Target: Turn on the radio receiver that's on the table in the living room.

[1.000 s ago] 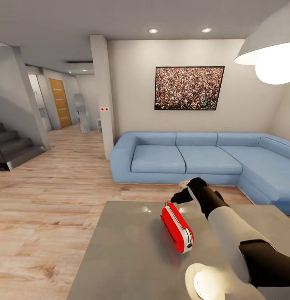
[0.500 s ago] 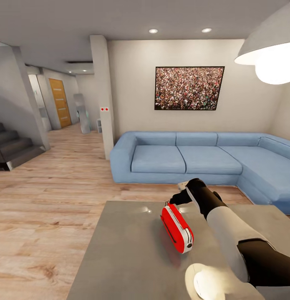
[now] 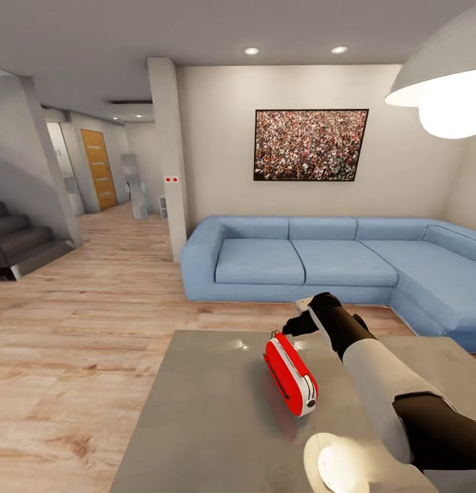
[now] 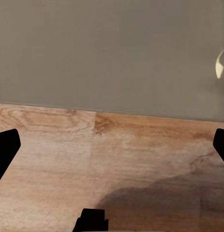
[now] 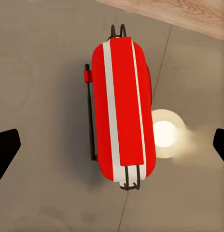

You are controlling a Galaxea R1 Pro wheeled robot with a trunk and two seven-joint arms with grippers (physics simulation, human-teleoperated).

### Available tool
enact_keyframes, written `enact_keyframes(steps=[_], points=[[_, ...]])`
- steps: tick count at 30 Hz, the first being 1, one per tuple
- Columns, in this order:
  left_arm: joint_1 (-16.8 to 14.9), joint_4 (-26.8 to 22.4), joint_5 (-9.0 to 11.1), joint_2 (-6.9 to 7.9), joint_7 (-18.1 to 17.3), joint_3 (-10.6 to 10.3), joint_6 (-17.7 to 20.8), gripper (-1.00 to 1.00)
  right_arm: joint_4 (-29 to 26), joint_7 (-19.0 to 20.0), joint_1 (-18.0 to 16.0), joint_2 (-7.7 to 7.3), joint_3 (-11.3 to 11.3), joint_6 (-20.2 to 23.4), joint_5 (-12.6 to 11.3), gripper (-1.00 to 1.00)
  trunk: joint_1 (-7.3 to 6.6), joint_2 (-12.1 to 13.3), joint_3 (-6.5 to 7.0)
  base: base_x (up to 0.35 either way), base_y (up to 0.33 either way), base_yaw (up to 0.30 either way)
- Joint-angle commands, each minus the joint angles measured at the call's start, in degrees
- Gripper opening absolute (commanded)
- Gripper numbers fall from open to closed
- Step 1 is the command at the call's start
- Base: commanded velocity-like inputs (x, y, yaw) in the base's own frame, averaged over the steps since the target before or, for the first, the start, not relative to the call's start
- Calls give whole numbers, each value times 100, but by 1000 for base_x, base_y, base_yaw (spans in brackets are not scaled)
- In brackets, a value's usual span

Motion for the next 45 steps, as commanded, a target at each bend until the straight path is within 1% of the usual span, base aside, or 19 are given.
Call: enact_keyframes(steps=[1,5,7,9,12,16,29,39,43,45], points=[[0,0,0,0,0,0,0,100,-1,0,0,-4,1,0,0,100,0,0,0,0,0,0],[-1,0,-2,2,0,0,0,100,-8,-1,0,-37,1,-1,2,100,0,0,0,0,0,0],[-3,0,-10,2,0,0,0,100,-16,-1,0,-136,-7,-1,3,100,0,0,0,0,0,0],[-1,0,-13,2,0,0,0,100,-19,-1,0,-193,-11,-1,3,100,0,0,0,0,0,0],[-2,0,-16,2,0,0,3,100,-22,-1,0,-248,-13,-1,-1,100,0,0,0,0,0,0],[-2,0,-17,2,-1,0,3,100,-21,-1,0,-279,-15,-1,-4,100,0,0,0,0,0,0],[-2,6,-4,4,-10,-1,16,100,-14,32,0,-290,2,-20,-8,100,0,0,0,0,0,0],[-2,0,33,-30,-57,-8,31,100,-14,61,0,-290,5,-149,-12,100,0,0,0,0,0,0],[-4,-3,88,-51,-62,-10,30,100,-14,73,0,-290,9,-255,-8,100,0,0,0,0,0,0],[-3,-2,116,-54,-65,-13,29,100,-14,75,0,-290,10,-271,-7,100,44,-80,-36,0,0,0]])
